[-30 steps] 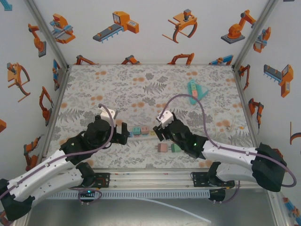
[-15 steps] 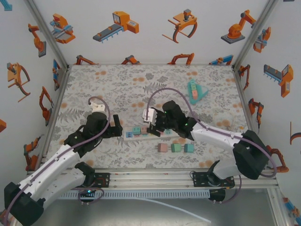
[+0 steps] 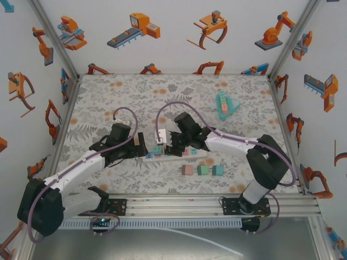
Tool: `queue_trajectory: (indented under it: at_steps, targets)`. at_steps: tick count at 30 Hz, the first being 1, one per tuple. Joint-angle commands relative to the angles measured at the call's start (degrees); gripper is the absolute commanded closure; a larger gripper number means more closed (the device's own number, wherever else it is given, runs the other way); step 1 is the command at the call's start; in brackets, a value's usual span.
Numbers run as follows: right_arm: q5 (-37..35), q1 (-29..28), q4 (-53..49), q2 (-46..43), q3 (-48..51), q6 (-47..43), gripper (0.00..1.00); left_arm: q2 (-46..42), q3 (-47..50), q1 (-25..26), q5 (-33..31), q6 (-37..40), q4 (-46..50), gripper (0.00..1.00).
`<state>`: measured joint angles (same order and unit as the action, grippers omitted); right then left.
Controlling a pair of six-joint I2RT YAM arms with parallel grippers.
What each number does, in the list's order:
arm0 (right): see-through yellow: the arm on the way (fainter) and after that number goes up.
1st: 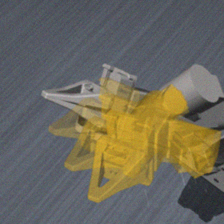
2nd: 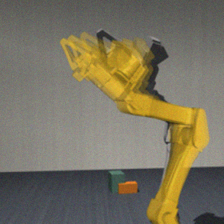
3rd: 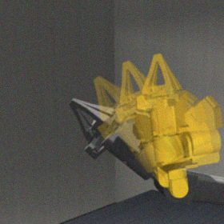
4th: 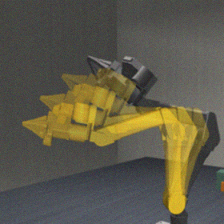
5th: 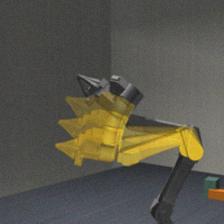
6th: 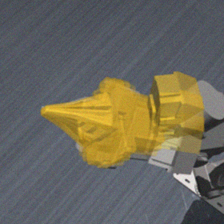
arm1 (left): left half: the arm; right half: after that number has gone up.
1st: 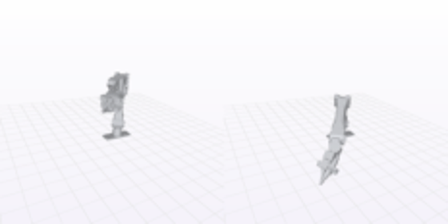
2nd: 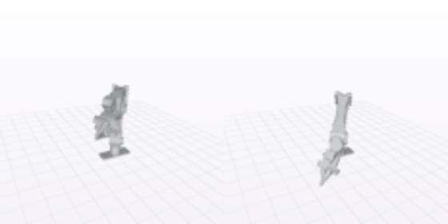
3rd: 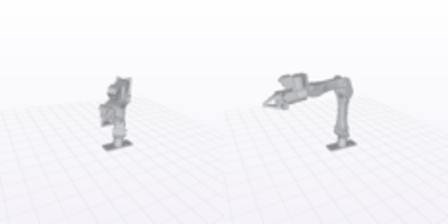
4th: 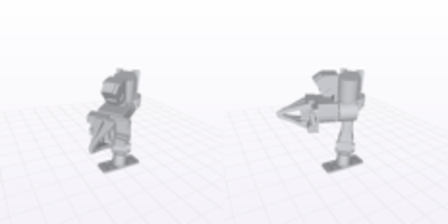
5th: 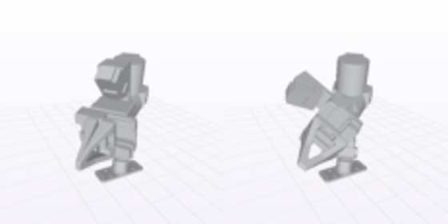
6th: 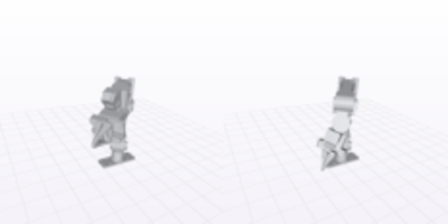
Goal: Pull the plug off the socket
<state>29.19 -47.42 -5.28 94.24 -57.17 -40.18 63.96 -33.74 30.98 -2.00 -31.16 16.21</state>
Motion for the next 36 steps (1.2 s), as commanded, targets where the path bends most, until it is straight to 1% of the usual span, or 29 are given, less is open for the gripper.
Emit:
queue_trajectory:
  at_steps: [1,6,10,15,19,23,30,33,36]
  targets:
    - [0.79,0.26,-0.82,0.5,-1.19,-1.3,0.5,1.93,-0.52,-0.36,2.69,-0.67,-2.28,0.1]
    - [1.05,0.22,-0.57,1.76,-1.65,-1.08,0.51,5.3,-0.63,-0.35,4.76,-0.51,-3.53,0.18]
    - [0.76,0.23,0.34,2.11,-1.45,-0.69,0.52,5.77,-0.28,-0.31,2.55,-0.27,-3.05,0.22]
    - [0.95,0.27,0.47,2.26,-1.46,0.69,0.54,8.33,-0.45,-0.32,1.13,0.22,-2.75,0.23]
    - [1.0,0.27,0.49,2.11,-1.13,1.16,0.55,10.45,-0.98,-0.31,1.9,0.26,-2.84,0.24]
    - [1.22,0.23,0.28,2.25,-1.23,1.24,0.56,11.05,-1.15,-0.32,1.61,0.41,-2.28,0.27]
    - [1.62,0.22,-0.05,3.04,-1.88,1.33,0.59,12.15,-1.58,-0.32,-1.23,1.04,0.37,0.31]
    - [1.57,0.24,-0.2,3.28,-2.16,1.33,0.6,12.33,-1.68,-0.22,-1.28,1.26,0.91,0.32]
    - [1.72,0.28,-0.24,3.47,-2.53,1.34,0.63,12.59,-1.62,-0.13,-0.73,1.25,0.81,0.32]
